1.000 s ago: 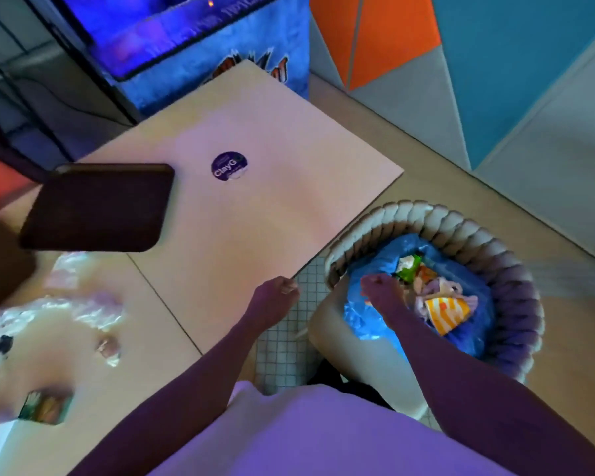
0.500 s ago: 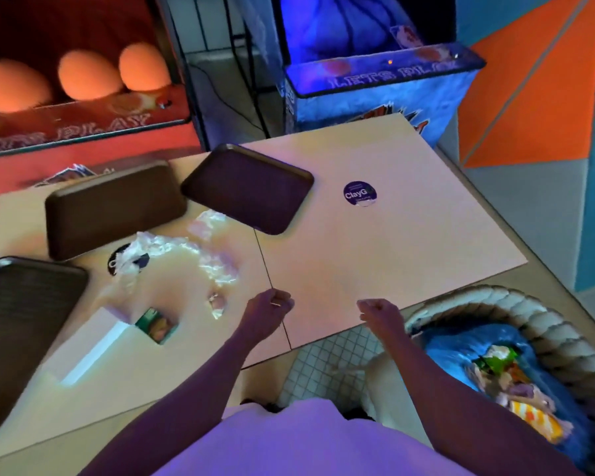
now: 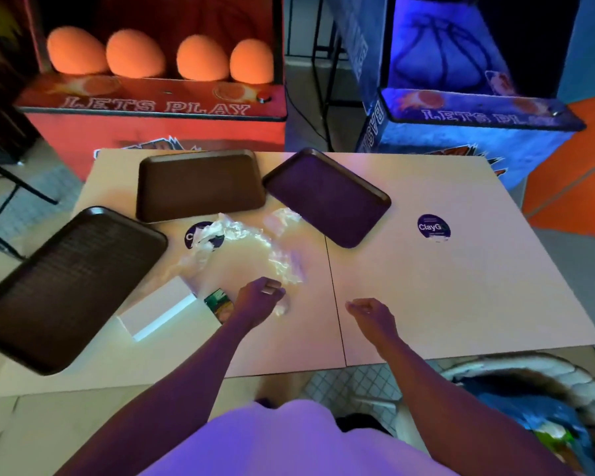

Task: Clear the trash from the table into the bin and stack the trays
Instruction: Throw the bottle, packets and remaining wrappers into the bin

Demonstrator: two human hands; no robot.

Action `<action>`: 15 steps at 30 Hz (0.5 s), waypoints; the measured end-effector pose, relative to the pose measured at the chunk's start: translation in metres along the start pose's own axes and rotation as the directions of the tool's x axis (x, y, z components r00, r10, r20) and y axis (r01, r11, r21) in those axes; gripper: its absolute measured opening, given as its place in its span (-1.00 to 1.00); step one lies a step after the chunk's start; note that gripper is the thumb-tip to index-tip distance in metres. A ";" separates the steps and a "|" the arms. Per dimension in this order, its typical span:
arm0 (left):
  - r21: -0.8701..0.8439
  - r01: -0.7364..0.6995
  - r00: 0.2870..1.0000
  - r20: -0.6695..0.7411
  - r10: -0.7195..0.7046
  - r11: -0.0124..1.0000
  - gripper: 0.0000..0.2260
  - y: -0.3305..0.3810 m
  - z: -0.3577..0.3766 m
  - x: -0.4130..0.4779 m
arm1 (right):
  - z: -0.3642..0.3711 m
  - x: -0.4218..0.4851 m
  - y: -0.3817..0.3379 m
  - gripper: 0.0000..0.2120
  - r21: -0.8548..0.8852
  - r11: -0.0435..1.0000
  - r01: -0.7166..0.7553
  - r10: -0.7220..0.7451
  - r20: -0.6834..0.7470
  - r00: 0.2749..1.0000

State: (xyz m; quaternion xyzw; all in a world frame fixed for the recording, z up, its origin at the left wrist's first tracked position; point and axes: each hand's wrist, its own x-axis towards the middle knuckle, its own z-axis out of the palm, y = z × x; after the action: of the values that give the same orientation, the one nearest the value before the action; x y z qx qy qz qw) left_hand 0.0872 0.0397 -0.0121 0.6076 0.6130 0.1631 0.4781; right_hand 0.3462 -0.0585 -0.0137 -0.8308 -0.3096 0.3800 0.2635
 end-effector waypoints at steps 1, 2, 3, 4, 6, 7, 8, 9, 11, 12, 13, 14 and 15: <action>-0.020 0.008 1.000 -0.009 -0.009 1.000 -0.77 -0.005 -0.007 0.001 | 0.006 0.000 -0.005 -0.63 -0.014 1.000 0.017 -0.017 0.013 1.000; -0.036 0.015 1.000 -0.020 -0.016 0.999 -0.77 -0.010 -0.013 0.001 | 0.012 0.000 -0.010 -0.63 -0.031 0.999 0.034 -0.033 0.025 0.999; -0.050 0.021 0.999 -0.031 -0.023 0.999 -0.78 -0.014 -0.018 0.001 | 0.017 0.000 -0.015 -0.62 -0.049 0.998 0.048 -0.047 0.037 0.998; -0.066 0.029 0.999 -0.044 -0.032 0.997 -0.78 -0.018 -0.023 0.001 | 0.021 0.001 -0.020 -0.62 -0.067 0.996 0.063 -0.060 0.049 0.997; -0.111 0.048 0.996 -0.068 -0.056 0.993 -0.79 -0.025 -0.028 0.001 | 0.026 0.004 -0.029 -0.62 -0.101 0.991 0.090 -0.082 0.078 0.994; -0.129 0.055 0.995 -0.081 -0.066 0.990 -0.79 -0.027 -0.030 0.001 | 0.028 0.006 -0.033 -0.63 -0.113 0.988 0.103 -0.093 0.092 0.991; -0.137 0.059 0.993 -0.095 -0.073 0.989 -0.79 -0.029 -0.031 0.001 | 0.030 0.008 -0.038 -0.63 -0.122 0.986 0.117 -0.105 0.104 0.989; -0.142 0.063 0.991 -0.110 -0.079 0.988 -0.80 -0.030 -0.033 0.001 | 0.032 0.011 -0.041 -0.63 -0.127 0.983 0.131 -0.117 0.115 0.987; -0.162 0.076 0.986 -0.137 -0.099 0.984 -0.81 -0.032 -0.034 0.001 | 0.034 0.019 -0.049 -0.65 -0.128 0.979 0.159 -0.141 0.139 0.980; -0.173 0.086 0.982 -0.151 -0.112 0.981 -0.82 -0.033 -0.034 0.001 | 0.036 0.023 -0.053 -0.65 -0.129 0.977 0.173 -0.153 0.152 0.977; -0.183 0.095 0.978 -0.167 -0.126 0.979 -0.82 -0.034 -0.034 0.001 | 0.037 0.027 -0.057 -0.65 -0.136 0.972 0.191 -0.168 0.165 0.972; -0.195 0.106 0.973 -0.183 -0.142 0.975 -0.83 -0.035 -0.035 0.002 | 0.039 0.032 -0.062 -0.64 -0.151 0.965 0.213 -0.185 0.182 0.966; -0.206 0.118 0.967 -0.200 -0.160 0.971 -0.83 -0.035 -0.034 0.003 | 0.041 0.037 -0.065 -0.64 -0.164 0.958 0.236 -0.202 0.200 0.959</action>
State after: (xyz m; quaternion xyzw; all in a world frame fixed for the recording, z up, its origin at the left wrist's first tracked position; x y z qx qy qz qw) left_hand 0.0403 0.0482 -0.0237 0.4925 0.6837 0.2521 0.4759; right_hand 0.3123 0.0199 -0.0104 -0.7743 -0.4567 0.3917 0.1962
